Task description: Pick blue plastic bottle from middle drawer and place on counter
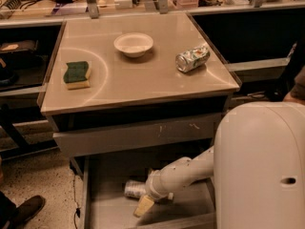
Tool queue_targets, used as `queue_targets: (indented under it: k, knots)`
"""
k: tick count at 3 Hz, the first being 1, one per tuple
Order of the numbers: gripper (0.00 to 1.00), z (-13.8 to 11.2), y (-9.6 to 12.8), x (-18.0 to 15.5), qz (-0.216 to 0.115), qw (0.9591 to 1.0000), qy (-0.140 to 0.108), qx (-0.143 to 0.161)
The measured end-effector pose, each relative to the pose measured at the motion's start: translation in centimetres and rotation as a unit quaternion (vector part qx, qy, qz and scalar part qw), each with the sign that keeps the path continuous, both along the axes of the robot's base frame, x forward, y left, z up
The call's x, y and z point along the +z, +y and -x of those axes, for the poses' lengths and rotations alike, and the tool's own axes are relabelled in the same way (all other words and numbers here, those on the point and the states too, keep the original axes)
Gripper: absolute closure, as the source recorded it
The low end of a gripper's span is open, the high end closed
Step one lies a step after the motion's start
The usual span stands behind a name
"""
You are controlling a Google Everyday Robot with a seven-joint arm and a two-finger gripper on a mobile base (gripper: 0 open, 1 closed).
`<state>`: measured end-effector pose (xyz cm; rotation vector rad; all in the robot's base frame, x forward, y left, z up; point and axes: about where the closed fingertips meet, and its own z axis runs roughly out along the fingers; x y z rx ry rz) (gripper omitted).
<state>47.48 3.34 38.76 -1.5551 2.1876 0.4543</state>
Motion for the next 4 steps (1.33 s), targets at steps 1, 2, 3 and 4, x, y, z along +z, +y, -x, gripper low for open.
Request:
queue_targets:
  k: [1, 2, 3, 4]
  knots:
    - [0.0, 0.11, 0.04, -1.0, -0.002, 1.0, 0.004, 0.003]
    - [0.19, 0.12, 0.05, -1.02, -0.002, 1.0, 0.004, 0.003]
    - [0.42, 0.12, 0.05, -1.02, -0.002, 1.0, 0.004, 0.003]
    - [0.65, 0.12, 0.05, -1.02, -0.002, 1.0, 0.004, 0.003]
